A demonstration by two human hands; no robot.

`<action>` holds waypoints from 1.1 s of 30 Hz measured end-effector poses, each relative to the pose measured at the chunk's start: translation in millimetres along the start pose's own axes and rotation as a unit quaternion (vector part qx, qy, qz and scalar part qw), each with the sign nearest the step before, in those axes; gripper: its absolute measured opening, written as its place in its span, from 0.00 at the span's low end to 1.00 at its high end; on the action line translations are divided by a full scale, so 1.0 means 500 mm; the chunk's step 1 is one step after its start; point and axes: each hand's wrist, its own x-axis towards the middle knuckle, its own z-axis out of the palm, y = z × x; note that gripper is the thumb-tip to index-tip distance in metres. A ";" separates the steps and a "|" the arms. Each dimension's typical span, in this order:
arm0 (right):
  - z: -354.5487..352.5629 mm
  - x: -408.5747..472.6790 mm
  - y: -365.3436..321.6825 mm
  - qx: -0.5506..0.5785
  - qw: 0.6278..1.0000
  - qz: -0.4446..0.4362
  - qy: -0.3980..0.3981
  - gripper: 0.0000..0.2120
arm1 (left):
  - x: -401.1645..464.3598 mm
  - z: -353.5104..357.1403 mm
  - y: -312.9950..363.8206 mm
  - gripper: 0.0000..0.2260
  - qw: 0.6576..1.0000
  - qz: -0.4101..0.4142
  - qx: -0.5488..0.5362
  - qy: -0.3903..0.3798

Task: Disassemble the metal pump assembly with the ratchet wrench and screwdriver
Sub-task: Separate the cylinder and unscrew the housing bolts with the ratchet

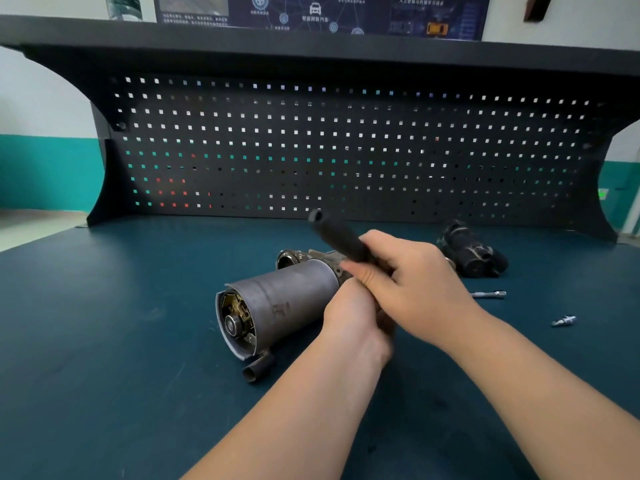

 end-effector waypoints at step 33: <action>0.010 0.003 0.061 0.423 0.684 0.575 0.150 0.17 | -0.005 0.003 0.005 0.05 0.995 -0.078 0.024 0.059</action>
